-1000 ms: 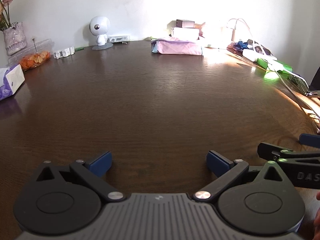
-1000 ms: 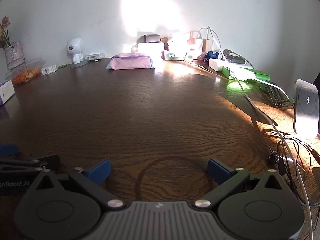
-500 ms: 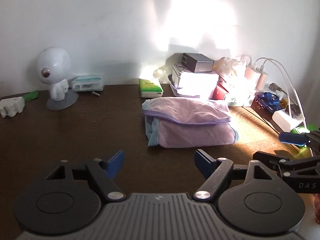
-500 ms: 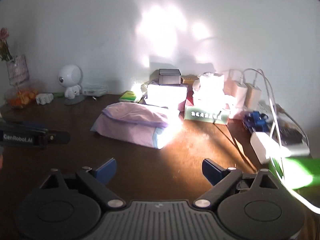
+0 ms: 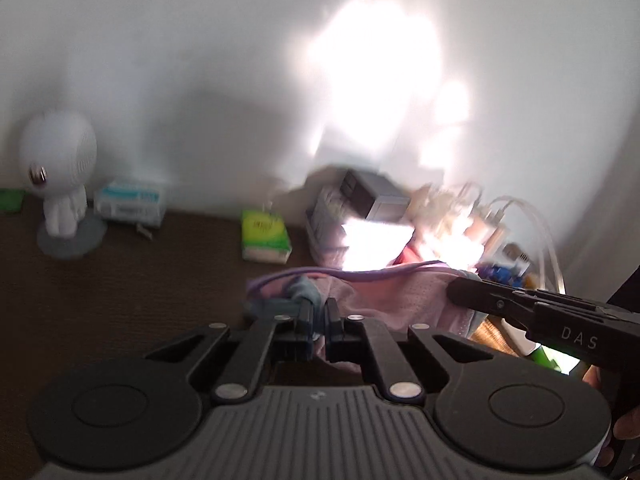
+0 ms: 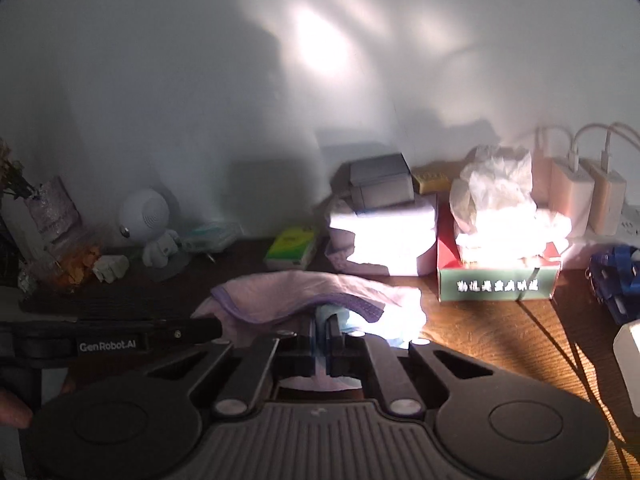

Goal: Fold clothes
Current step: 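Grasp the folded pink-blue garment with both grippers and lift it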

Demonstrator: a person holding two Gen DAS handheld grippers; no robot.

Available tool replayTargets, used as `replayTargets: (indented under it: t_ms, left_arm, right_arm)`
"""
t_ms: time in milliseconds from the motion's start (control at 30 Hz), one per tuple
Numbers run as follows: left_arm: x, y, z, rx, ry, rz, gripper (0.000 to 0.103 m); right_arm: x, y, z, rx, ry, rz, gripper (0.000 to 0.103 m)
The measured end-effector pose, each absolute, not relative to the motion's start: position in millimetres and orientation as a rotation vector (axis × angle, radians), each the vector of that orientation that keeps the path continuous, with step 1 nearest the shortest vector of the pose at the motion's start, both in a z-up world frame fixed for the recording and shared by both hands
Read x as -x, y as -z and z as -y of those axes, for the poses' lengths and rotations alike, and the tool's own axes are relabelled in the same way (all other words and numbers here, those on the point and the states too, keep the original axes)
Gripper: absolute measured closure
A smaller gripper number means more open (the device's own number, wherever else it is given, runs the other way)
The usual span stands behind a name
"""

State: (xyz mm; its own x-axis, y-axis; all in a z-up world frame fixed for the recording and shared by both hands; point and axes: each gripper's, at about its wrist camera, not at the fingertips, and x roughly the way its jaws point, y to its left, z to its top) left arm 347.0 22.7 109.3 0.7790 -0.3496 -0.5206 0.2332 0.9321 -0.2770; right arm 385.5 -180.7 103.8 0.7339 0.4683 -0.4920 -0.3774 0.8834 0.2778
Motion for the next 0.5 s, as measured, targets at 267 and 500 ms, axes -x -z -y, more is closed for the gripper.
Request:
replayTargets:
  t_ms: [267,500]
  left_arm:
    - [-213,-286,-22,0.136,0.332,-0.236,0.099]
    - [-74,-343,-8,0.043,0.302,-0.111,0.099]
  right_arm:
    - [-249,-287,183,-0.067,-0.479,-0.148,0.101]
    - [-119,-353,189,0.059,-0.448,0.044,0.101]
